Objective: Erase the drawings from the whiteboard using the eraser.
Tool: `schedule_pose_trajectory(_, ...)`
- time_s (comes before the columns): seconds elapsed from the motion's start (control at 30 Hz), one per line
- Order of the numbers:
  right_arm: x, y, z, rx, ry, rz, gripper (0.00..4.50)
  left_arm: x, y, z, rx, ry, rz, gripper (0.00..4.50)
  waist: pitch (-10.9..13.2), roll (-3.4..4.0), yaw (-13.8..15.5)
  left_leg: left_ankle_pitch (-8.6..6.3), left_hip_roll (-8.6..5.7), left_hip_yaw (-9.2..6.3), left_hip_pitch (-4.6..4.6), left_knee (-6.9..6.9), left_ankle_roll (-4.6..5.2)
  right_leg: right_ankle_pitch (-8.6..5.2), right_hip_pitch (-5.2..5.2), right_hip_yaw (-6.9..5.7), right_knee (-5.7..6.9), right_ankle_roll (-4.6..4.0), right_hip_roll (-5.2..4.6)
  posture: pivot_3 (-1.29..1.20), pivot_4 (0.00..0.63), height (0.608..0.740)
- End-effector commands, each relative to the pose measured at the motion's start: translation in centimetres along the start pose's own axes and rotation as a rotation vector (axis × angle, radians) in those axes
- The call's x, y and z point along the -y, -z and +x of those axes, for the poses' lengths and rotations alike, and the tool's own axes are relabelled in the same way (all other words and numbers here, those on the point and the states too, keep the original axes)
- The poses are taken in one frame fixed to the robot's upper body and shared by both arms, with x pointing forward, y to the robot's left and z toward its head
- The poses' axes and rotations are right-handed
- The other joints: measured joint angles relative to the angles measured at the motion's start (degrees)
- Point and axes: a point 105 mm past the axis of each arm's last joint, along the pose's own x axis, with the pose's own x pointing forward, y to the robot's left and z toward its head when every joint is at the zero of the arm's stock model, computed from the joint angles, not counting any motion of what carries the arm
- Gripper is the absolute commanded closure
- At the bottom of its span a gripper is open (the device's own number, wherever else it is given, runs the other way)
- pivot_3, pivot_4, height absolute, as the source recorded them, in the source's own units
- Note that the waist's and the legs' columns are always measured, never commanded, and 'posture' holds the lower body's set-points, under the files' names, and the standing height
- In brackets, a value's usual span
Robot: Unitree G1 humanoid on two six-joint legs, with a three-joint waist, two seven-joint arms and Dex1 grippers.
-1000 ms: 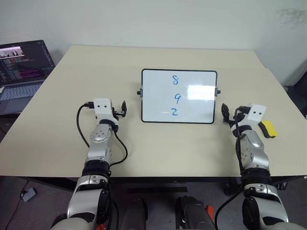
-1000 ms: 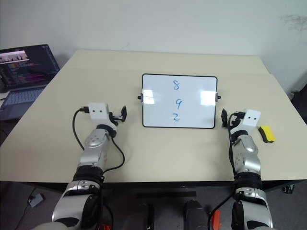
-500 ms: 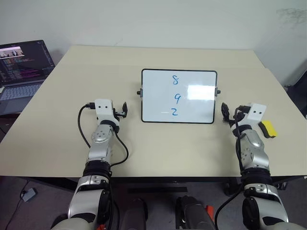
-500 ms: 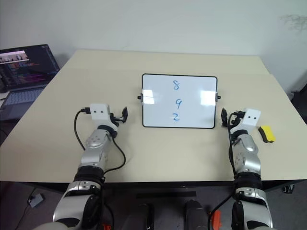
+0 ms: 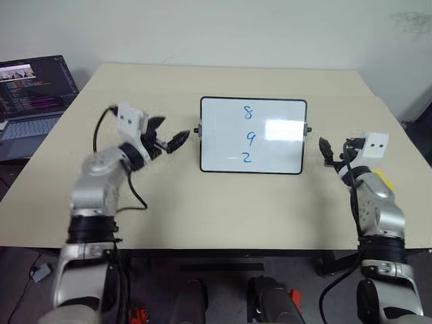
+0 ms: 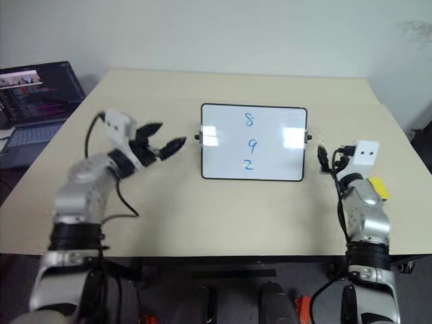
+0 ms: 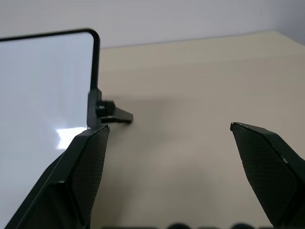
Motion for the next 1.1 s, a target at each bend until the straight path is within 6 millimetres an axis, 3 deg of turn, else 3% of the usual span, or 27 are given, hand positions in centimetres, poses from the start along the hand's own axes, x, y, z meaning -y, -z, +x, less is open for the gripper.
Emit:
schedule_pose_trajectory(0.03,0.8,-1.6,-0.3,0.023,0.012,-0.015,0.05,3.6,-2.2,1.2,0.023,0.216,0.003,0.0,0.0,0.0,0.06,0.0,-0.01,0.01,0.0,0.0,0.0,0.0,0.02,0.0,-0.04,0.0,-0.01,0.0,0.15,0.74)
schedule_pose_trajectory(0.1,1.8,-1.8,-0.6,0.004,0.034,-0.034,0.05,6.9,-3.1,1.8,0.023,0.403,0.007,0.0,0.0,0.0,-0.04,0.0,0.0,0.04,0.0,0.0,0.0,0.0,0.03,0.03,-0.09,0.0,-0.02,0.0,0.15,0.74)
schedule_pose_trajectory(0.17,2.8,-2.0,-0.9,-0.01,0.057,-0.053,0.05,8.9,-2.8,2.5,0.004,0.501,0.021,0.0,0.0,0.0,0.01,0.0,0.0,0.06,-0.01,-0.01,0.01,0.0,0.01,0.04,-0.09,0.0,-0.02,0.0,0.15,0.74)
schedule_pose_trajectory(0.47,7.1,-3.1,-2.2,-0.101,0.118,-0.082,0.05,13.2,-1.5,5.9,0.004,0.629,-0.011,0.0,0.01,0.01,-0.17,0.0,-0.02,0.1,-0.01,0.01,0.02,0.0,-0.01,0.13,-0.08,0.01,0.01,0.0,0.15,0.74)
schedule_pose_trajectory(0.67,9.7,-2.3,-3.4,-0.252,0.134,-0.06,0.05,14.7,-0.5,6.6,-0.012,0.672,-0.026,0.0,0.01,0.01,-0.32,0.0,-0.02,0.12,0.0,0.01,0.02,0.0,-0.02,0.17,-0.07,0.01,0.02,0.0,0.15,0.74)
schedule_pose_trajectory(0.83,11.7,-0.4,-5.1,-0.395,0.083,-0.046,0.05,15.7,-0.2,6.7,-0.016,0.708,-0.03,0.0,0.01,0.01,-0.08,0.0,-0.07,0.14,-0.01,0.04,0.02,0.0,-0.01,0.22,-0.08,0.03,0.01,0.0,0.15,0.74)
schedule_pose_trajectory(1.1,14.0,0.6,-5.4,-0.482,0.093,-0.04,0.05,15.9,-0.4,7.0,-0.007,0.697,-0.023,0.0,0.01,0.01,-0.64,0.0,-0.06,0.17,0.02,0.08,0.02,0.0,-0.01,0.25,-0.07,0.04,0.02,0.0,0.15,0.74)
